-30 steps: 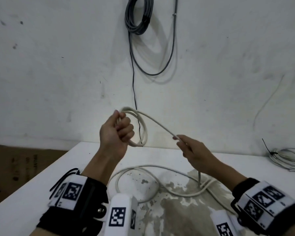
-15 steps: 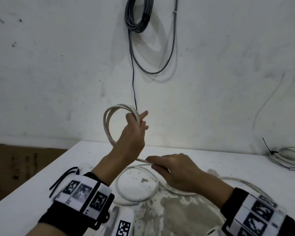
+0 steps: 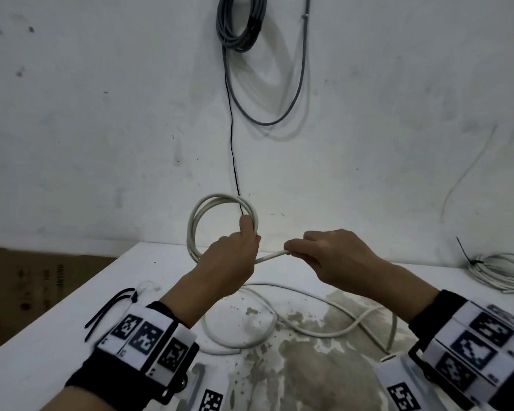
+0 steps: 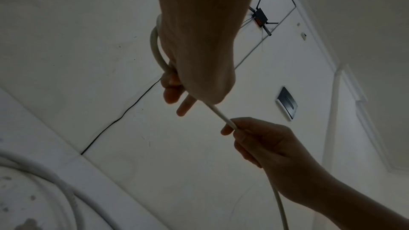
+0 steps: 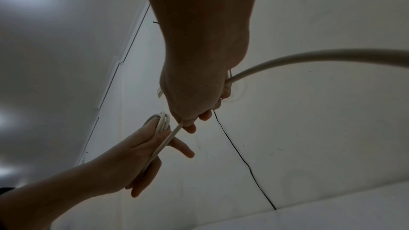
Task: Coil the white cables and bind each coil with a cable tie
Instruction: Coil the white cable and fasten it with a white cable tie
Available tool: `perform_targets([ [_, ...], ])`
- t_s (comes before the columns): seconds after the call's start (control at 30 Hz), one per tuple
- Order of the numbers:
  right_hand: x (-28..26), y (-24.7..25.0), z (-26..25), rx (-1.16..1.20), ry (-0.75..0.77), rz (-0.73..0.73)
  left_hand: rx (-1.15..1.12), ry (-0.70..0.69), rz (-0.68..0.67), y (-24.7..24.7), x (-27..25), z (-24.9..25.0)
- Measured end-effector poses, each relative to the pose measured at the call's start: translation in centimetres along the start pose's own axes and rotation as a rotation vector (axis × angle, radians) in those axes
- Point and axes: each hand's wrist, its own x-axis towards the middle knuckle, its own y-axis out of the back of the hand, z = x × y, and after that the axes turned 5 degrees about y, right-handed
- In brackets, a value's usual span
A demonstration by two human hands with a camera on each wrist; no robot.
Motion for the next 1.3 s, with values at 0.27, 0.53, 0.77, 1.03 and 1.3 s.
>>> perform_targets([
  [0.27, -0.2, -0.2, 0.6, -0.048, 0.015, -0.015, -0.036, 0.013, -0.044, -0.1, -0.3, -0.3],
  [0.53, 1.1, 1.0, 1.8, -0.122, 0.009, 0.027, -0.674, 0.077, -0.216, 1.0, -1.2, 0.7],
  [0.77, 0.6, 0.8, 1.1, -0.006, -0.006, 0.164, -1.541, 0.082, -0.751, 1.6, -2.4, -0.5],
  [1.03, 0.7, 1.7, 1.7, -0.023, 0.083, 0.261, -1.737, -0.081, -1.061, 1.8, -2.1, -1.6],
  [1.3, -0.1, 1.5, 2.3, 0.08, -0.015, 0.196, -1.683, -0.109, -1.091, 2.7, -1.8, -1.4],
])
